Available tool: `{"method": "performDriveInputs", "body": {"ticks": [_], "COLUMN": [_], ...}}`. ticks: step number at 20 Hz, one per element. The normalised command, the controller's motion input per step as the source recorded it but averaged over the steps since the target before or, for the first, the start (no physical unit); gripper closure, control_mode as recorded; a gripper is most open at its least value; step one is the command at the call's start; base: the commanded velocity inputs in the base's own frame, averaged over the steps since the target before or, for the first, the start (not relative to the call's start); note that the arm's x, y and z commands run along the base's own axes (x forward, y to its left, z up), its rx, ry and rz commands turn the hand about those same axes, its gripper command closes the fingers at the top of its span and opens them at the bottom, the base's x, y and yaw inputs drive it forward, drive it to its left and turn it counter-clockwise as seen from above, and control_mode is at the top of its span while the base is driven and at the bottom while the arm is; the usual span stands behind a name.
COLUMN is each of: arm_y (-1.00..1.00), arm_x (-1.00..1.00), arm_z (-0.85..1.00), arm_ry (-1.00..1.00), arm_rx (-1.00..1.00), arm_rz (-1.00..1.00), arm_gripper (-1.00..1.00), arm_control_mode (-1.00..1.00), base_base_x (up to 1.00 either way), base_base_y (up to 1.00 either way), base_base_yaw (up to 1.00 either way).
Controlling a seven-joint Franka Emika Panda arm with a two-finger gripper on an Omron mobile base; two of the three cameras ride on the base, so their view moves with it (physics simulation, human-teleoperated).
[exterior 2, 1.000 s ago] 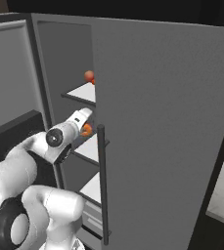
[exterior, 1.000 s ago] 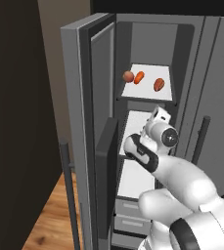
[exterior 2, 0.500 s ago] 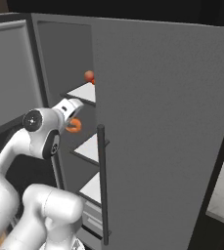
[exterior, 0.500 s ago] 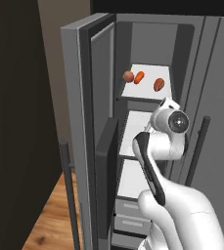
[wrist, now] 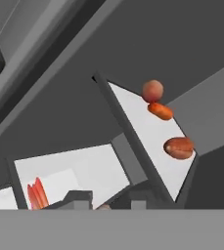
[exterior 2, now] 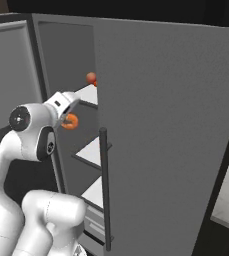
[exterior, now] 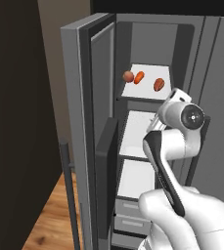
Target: Take the peach and shrimp from the second highest rack and move them to the highest rack where the carrot and sweet potato are located, to maximize freezer space. Close the freezer door after rearranging.
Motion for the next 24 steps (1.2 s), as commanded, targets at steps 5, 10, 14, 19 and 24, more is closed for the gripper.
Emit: {"method": "performDriveInputs", "body": {"ticks": [5, 10, 14, 19, 24], "arm_y": [0.00, 0.00, -0.05, -0.15, -0.17], "arm_x": [0.05, 0.42, 0.46, 0.57, 0.66], "arm_z": [0.64, 0.40, -0.01, -0.15, -0.08], "arm_ry": [0.02, 0.20, 0.02, 0.00, 0.00], "arm_rx": [0.00, 0.00, 0.00, 0.00, 0.00], "arm_rz": [0.00, 0.00, 0.00, -0.02, -0.02], "arm_gripper": [1.00, 1.00, 1.00, 1.00, 1.00], "arm_control_mode": [-1.00, -1.00, -1.00, -1.00, -1.00], "base_base_x": [0.00, 0.00, 0.00, 0.00, 0.00], "base_base_y": [0.00, 0.00, 0.00, 0.00, 0.00], "base_base_yaw": [0.00, 0.00, 0.00, 0.00, 0.00]}}
